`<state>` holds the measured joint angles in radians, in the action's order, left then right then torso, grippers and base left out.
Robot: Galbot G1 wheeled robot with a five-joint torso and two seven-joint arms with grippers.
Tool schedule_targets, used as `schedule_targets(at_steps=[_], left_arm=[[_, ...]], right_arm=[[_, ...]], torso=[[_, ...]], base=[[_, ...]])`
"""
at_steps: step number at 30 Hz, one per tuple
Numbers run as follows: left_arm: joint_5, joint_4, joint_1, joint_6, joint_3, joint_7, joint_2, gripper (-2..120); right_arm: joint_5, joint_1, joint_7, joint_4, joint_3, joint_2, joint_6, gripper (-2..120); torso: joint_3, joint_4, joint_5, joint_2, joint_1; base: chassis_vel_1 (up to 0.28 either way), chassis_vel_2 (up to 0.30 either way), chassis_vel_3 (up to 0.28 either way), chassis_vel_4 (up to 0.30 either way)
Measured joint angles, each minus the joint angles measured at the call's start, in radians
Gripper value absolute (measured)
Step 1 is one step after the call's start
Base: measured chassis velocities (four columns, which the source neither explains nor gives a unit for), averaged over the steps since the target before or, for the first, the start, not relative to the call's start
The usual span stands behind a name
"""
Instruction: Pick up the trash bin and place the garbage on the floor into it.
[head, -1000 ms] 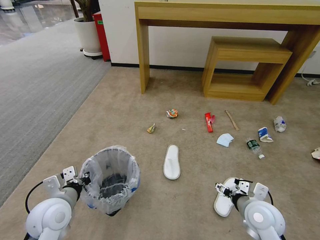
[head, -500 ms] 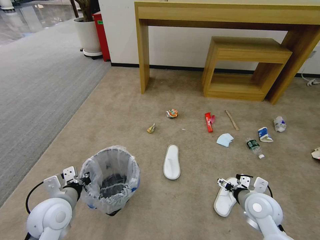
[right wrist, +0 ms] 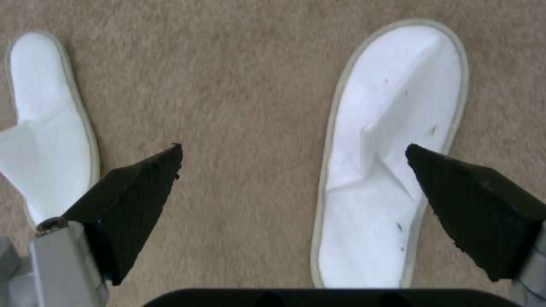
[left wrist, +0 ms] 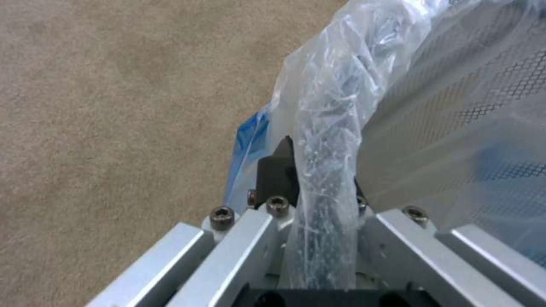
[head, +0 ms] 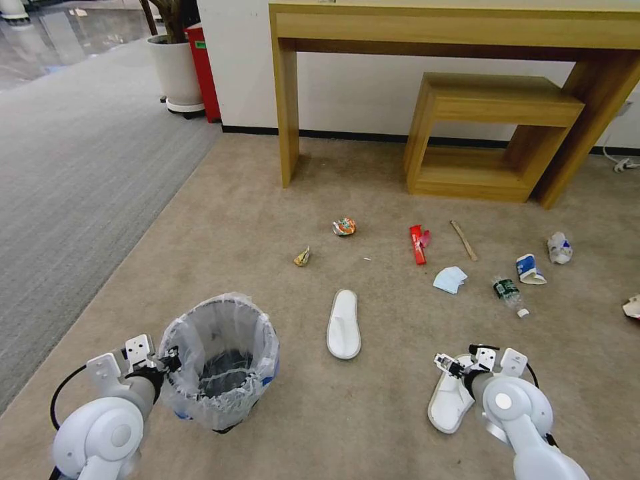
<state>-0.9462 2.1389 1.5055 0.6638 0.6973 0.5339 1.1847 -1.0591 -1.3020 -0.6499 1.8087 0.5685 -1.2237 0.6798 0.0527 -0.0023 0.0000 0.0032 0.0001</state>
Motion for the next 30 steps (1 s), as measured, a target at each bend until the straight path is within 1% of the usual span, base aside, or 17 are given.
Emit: schedule_targets(at_steps=[5, 23, 30], left_arm=[[0.000, -0.001, 0.000, 0.000, 0.001, 0.000, 0.001, 1], [-0.004, -0.005, 0.004, 0.000, 0.003, -0.001, -0.005, 1], [-0.006, -0.005, 0.005, -0.002, 0.005, -0.002, -0.009, 1]], right_arm=[[0.013, 0.027, 0.012, -0.029, -0.002, 0.000, -0.005, 100], [0.057, 0.045, 0.047, -0.109, 0.005, -0.008, -0.029, 100], [0.096, 0.065, 0.079, -0.164, 0.000, -0.008, -0.043, 100]], torso=[[0.000, 0.0000, 0.0000, 0.000, 0.000], [0.000, 0.0000, 0.0000, 0.000, 0.000], [0.000, 0.0000, 0.0000, 0.000, 0.000]], base=[[0.000, 0.000, 0.000, 0.000], [0.000, 0.000, 0.000, 0.000], [0.000, 0.000, 0.000, 0.000]])
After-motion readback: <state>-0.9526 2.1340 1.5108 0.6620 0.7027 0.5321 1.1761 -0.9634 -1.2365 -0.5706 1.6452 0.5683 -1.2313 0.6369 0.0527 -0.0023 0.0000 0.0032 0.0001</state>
